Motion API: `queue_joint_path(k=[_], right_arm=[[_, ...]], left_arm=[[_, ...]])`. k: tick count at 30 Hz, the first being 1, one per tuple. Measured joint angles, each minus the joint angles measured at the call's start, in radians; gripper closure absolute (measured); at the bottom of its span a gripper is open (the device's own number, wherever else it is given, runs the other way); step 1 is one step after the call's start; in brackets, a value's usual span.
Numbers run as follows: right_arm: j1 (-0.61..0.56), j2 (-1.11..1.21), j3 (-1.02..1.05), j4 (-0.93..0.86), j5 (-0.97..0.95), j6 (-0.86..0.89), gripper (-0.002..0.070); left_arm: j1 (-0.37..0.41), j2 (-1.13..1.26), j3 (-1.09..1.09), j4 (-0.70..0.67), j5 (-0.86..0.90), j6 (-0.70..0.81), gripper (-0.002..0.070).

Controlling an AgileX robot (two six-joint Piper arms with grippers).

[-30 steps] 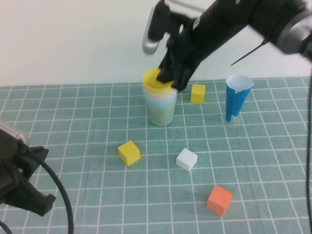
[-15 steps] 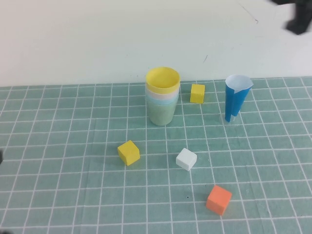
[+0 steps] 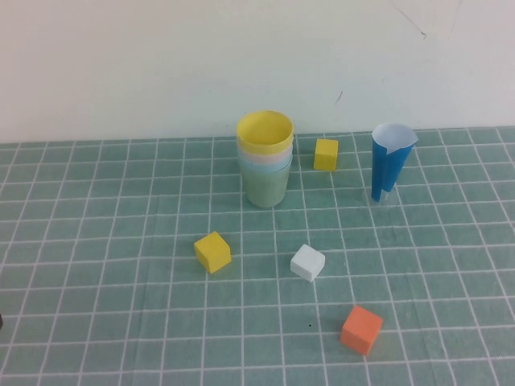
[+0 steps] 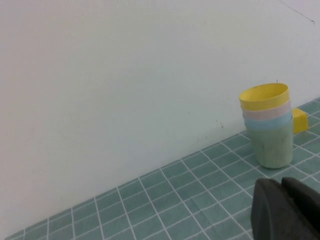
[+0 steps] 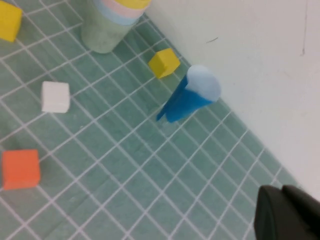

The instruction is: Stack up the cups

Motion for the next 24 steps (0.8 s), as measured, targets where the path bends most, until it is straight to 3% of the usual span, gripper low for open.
queue_joint_path(k=[5,11,24], right_arm=[[0.000,-0.233,0.319,0.000,-0.137,0.057,0.0676],[0.000,-0.476,0.551,-0.002,-0.125,0.105,0.0676],[0.000,-0.643,0.613,0.014,0.000,0.148,0.0678]], left_arm=[[0.000,0.000,0.002,0.000,0.022,-0.001,0.0676],[0.000,0.000,0.002,0.000,0.039,-0.002,0.0677],[0.009,0.000,0.064,-0.017,0.022,-0.004,0.0677]])
